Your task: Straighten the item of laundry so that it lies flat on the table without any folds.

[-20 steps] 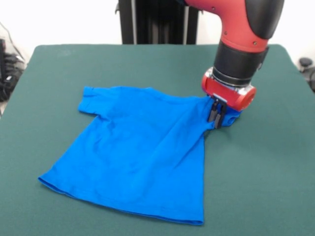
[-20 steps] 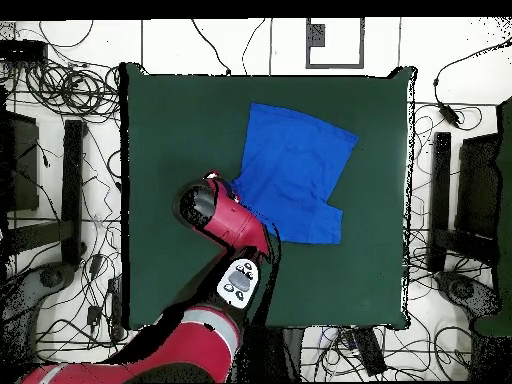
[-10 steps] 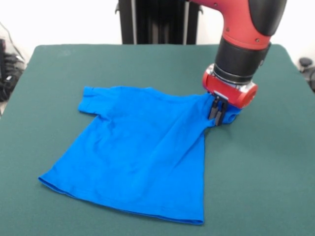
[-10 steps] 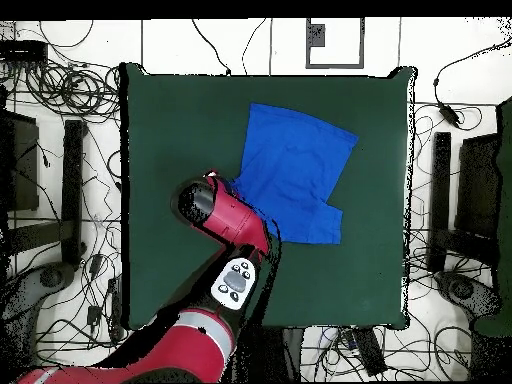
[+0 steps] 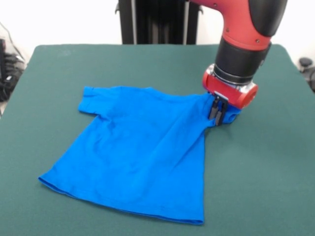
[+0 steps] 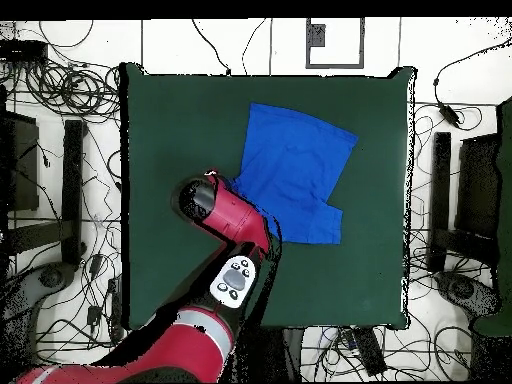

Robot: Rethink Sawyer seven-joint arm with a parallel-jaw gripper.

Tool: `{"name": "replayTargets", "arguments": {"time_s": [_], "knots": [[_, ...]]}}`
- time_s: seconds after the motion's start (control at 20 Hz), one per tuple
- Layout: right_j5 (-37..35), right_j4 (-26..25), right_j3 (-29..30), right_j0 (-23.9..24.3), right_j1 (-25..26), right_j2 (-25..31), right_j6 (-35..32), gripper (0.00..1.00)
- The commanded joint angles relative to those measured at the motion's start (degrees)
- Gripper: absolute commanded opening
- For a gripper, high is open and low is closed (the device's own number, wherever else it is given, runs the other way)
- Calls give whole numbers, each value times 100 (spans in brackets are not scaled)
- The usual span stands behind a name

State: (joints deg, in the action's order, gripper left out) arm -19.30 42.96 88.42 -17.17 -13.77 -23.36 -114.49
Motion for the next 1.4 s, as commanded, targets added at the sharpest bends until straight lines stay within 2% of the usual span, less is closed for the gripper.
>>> {"name": "replayTargets", "arguments": {"time_s": [0.05,0.8,1.4], "knots": [[-759,29,-492,-326,84,370,-1692,0],[-994,146,-904,-469,296,224,-1948,0],[-912,276,-940,-446,285,418,-1944,0]]}}
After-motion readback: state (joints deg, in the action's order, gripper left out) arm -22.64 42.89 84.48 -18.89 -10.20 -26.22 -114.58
